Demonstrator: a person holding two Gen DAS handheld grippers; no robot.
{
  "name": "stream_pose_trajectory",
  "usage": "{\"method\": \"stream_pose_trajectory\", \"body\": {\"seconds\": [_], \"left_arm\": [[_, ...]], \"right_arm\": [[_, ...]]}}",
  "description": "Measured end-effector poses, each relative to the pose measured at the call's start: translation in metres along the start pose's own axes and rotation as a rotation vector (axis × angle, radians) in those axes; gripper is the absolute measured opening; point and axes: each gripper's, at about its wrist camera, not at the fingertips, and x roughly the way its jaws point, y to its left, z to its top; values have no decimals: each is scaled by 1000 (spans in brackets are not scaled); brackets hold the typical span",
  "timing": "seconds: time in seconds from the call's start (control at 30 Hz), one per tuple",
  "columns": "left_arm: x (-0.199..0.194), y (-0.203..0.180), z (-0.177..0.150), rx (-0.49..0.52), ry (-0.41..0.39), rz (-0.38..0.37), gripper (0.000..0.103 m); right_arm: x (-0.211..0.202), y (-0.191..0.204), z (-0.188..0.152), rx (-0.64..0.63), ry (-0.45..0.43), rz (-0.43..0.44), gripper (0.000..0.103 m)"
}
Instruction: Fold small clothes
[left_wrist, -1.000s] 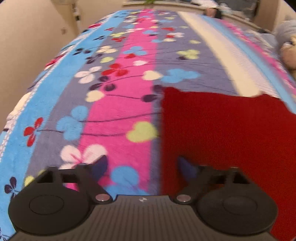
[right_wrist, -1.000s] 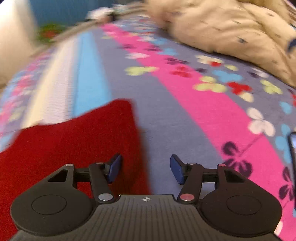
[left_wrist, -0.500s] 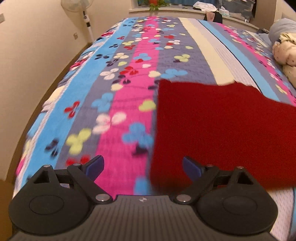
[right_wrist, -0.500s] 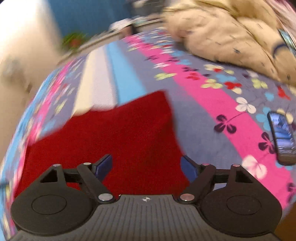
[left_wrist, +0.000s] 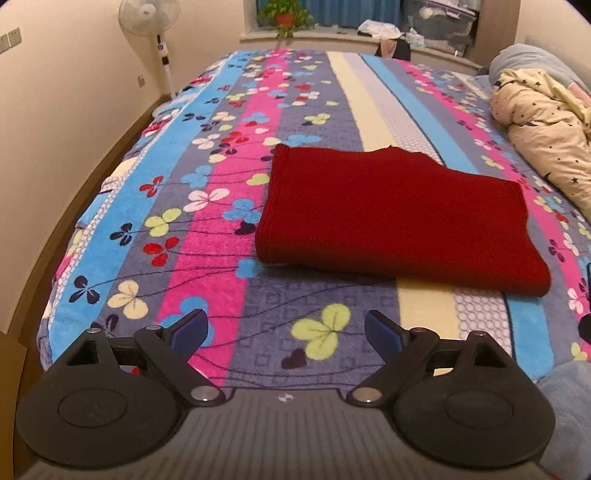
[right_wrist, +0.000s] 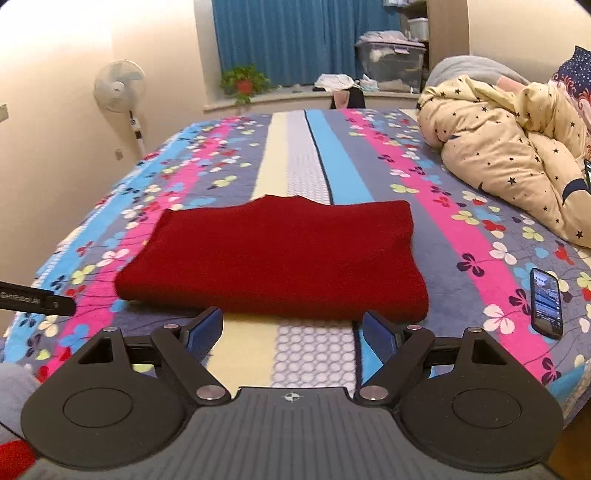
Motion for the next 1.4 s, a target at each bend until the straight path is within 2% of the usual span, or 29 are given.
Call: {"method": "stream_pose_trajectory", "body": {"seconds": [0.27,0.53,1.4], "left_arm": [[-16,-4,-6,29,-34,-6,95],[-16,-4,-6,36,-31,-6,95],[14,-10,2,42,39,7,95]], "right_arm": [[-17,0,-3,16,-20,-1,84],[-17,1,-3,14,-17,-4,84],[9,-4,0,63,45,-25,84]]}}
